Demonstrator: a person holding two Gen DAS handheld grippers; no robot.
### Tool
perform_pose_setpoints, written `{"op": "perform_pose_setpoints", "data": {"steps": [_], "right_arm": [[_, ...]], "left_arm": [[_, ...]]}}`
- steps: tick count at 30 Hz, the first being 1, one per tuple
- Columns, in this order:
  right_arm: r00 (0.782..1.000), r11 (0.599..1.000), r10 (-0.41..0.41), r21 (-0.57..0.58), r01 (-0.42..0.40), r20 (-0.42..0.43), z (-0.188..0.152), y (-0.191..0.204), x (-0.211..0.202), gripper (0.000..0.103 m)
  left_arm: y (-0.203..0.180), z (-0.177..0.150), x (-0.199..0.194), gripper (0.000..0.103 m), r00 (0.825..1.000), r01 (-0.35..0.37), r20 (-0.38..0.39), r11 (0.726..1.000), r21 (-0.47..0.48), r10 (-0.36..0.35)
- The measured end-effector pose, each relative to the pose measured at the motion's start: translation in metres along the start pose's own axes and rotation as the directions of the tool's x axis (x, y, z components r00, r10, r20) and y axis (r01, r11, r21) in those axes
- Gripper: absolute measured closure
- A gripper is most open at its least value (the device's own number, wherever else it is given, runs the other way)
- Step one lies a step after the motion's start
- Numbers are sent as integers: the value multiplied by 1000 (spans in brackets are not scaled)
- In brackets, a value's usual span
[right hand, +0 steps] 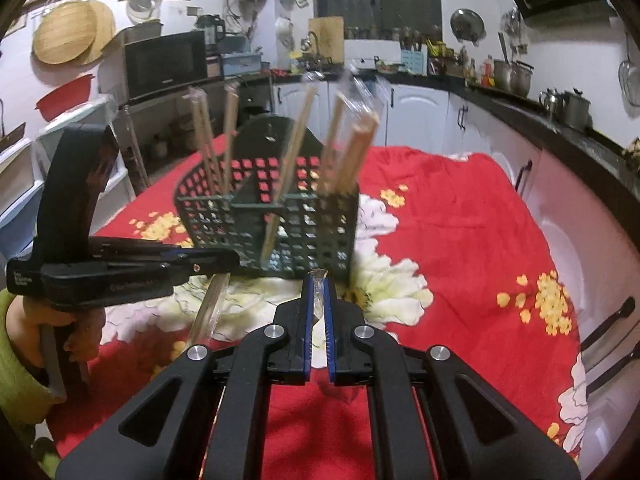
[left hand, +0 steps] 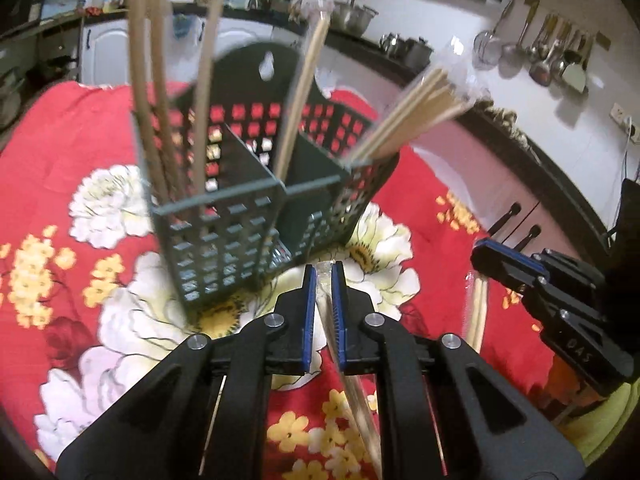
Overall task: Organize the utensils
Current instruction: 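Lift both held chopsticks up from the pile toward the caddy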
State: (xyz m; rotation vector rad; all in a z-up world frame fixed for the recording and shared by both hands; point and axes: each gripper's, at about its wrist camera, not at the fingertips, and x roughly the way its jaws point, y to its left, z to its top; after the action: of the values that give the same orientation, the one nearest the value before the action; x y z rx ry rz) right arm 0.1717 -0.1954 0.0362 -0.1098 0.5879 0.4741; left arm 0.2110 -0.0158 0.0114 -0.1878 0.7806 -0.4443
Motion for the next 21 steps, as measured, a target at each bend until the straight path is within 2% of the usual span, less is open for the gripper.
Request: {"op": "perform_pose_setpoints", "data": {"steps": [9,21], "right_arm": [[997,998,31,-60,-27,67,19,24,-21,98],[989,993,59,-105,-45,137,38,44,-41,98]], "left_arm": [[-2,10,-52,99,992,-11,123,1000,9,10],[-10,26,-88,100,974,-13,226,999,30,6]]}}
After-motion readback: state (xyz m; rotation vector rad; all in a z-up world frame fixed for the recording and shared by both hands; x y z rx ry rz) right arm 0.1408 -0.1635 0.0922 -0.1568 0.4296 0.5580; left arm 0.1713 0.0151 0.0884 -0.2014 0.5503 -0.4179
